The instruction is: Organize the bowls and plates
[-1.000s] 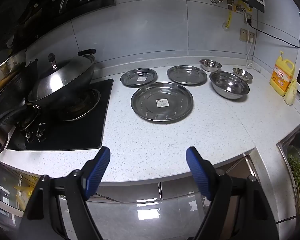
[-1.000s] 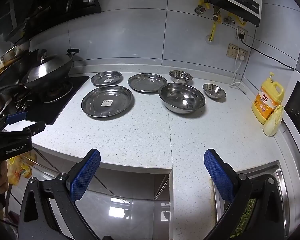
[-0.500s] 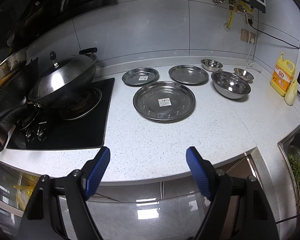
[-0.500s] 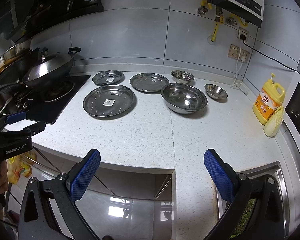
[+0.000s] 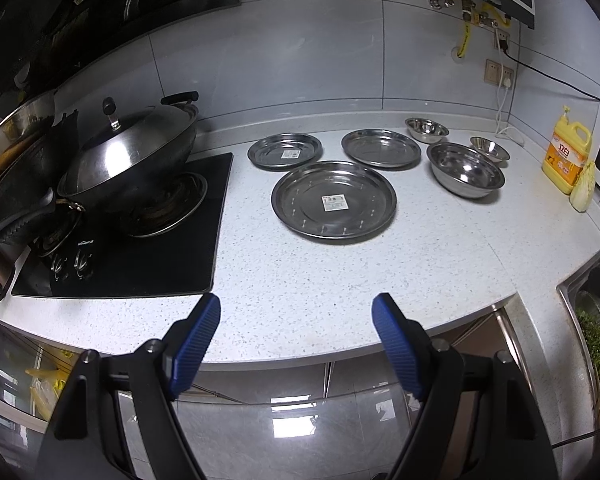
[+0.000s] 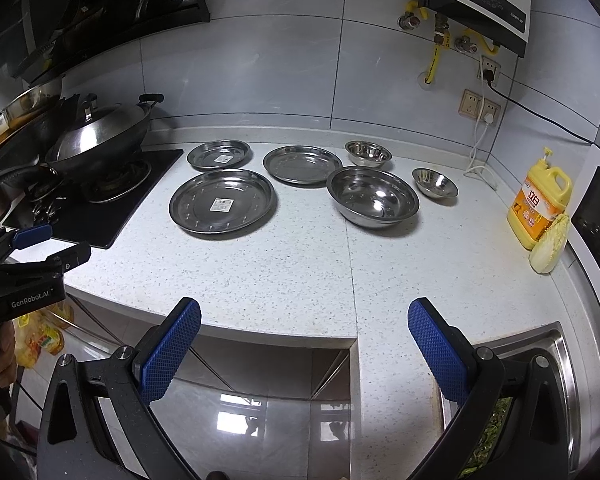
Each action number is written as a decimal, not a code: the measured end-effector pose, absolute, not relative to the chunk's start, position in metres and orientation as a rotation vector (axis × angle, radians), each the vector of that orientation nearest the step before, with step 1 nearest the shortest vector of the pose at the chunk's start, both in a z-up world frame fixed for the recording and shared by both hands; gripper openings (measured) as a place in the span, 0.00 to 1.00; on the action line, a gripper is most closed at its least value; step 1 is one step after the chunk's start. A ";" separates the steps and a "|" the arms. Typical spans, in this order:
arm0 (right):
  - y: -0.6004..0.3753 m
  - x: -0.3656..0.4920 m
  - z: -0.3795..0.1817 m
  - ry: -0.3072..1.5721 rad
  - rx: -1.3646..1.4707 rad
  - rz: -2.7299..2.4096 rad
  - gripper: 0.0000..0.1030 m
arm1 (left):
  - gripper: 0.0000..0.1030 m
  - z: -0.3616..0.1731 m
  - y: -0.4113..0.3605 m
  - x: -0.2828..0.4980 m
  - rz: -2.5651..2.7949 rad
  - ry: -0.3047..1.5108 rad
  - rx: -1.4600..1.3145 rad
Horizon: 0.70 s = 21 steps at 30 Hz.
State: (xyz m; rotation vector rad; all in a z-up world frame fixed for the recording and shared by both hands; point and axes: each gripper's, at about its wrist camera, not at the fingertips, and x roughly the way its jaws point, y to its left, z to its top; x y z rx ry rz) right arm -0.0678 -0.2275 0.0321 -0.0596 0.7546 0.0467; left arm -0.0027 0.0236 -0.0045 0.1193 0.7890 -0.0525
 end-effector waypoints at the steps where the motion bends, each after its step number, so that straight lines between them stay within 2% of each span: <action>1: -0.227 -0.068 0.032 0.755 -0.060 0.047 0.99 | 0.76 -0.005 0.025 -0.002 -0.054 0.789 0.118; 21: -0.215 -0.069 0.032 0.758 -0.068 0.043 0.99 | 0.76 -0.007 0.038 -0.003 -0.060 0.789 0.112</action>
